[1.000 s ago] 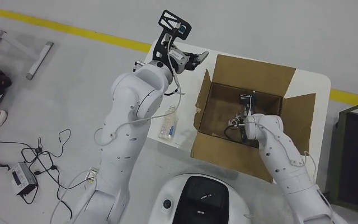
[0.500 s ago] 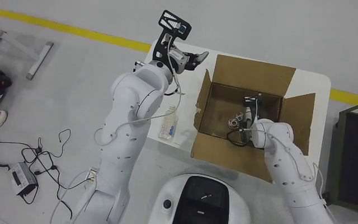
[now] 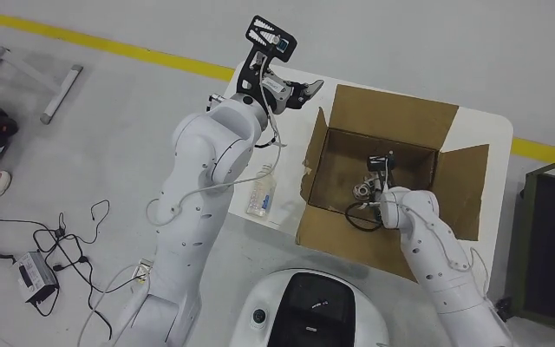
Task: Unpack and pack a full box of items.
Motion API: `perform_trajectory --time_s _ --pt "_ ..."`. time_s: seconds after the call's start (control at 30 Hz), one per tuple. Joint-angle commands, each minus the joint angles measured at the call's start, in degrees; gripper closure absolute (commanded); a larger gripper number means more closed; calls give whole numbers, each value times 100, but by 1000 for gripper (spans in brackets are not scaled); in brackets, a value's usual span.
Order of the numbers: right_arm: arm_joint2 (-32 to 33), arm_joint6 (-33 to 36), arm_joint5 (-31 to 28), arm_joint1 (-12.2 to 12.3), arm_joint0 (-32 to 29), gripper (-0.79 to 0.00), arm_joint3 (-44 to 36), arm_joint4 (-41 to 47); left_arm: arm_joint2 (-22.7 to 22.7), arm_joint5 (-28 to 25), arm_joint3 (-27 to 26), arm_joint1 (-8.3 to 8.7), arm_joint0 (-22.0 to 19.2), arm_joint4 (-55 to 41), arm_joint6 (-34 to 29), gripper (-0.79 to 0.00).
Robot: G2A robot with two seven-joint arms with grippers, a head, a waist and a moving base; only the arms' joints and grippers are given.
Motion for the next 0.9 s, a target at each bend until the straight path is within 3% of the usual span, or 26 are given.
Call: perform_trajectory --time_s 0.0,0.33,0.43,0.7,0.8,0.83,0.87 --pt "-31 -19 -3 -21 61 -197 130 18 0 0 0 0 0 0 0 -785" --pt "-113 -27 -16 -109 305 -243 575 23 0 0 0 0 0 0 0 -785" --pt "-138 -55 -19 -138 361 -308 686 47 0 0 0 0 0 0 0 -785" --pt "-197 -84 -32 -203 475 -323 905 55 0 0 0 0 0 0 0 -785" --pt "-208 -89 -40 -220 492 -249 948 40 0 0 0 0 0 0 0 -785" --pt "-207 -90 -40 -226 497 -179 954 41 0 0 0 0 0 0 0 -785" --pt "-203 -96 -38 -231 499 -9 957 45 0 0 0 0 0 0 0 -785"
